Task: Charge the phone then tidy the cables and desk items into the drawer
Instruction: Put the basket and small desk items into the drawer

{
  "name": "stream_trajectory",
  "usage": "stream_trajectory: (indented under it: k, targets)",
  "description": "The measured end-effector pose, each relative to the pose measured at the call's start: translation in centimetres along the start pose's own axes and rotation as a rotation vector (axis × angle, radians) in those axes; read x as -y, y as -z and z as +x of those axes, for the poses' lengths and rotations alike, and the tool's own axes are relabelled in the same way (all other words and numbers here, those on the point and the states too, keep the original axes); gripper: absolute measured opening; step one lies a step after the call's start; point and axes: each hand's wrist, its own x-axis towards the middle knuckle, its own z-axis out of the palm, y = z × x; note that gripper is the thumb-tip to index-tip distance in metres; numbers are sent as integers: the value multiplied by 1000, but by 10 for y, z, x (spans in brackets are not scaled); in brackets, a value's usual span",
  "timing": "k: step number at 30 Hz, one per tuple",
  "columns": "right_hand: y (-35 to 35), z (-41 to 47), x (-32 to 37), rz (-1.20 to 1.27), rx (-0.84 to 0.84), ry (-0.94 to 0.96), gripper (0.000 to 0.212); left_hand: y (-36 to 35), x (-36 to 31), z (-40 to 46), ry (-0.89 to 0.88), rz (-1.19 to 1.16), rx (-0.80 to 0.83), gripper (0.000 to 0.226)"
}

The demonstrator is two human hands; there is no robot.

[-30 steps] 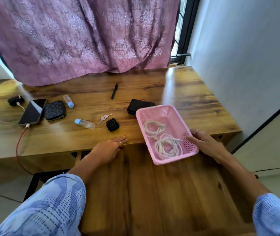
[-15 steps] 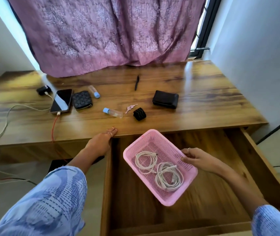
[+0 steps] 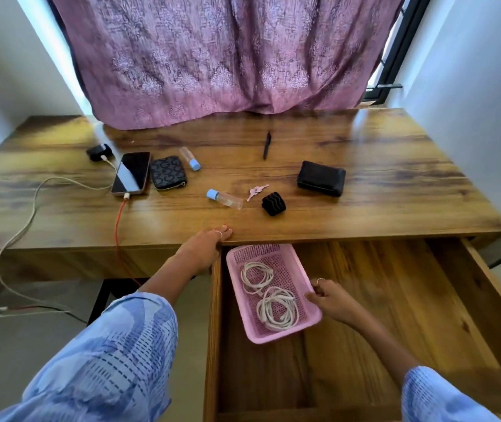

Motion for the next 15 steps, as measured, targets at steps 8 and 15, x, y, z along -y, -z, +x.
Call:
stream_trajectory:
  k: [8,15]
  targets:
    - [-39,22,15,107,-90,-21,17,6,2,4,15,-15,45,66]
    - [-19,23,35,-154,-277,-80,33,10,-4,7,129,32,-8,48]
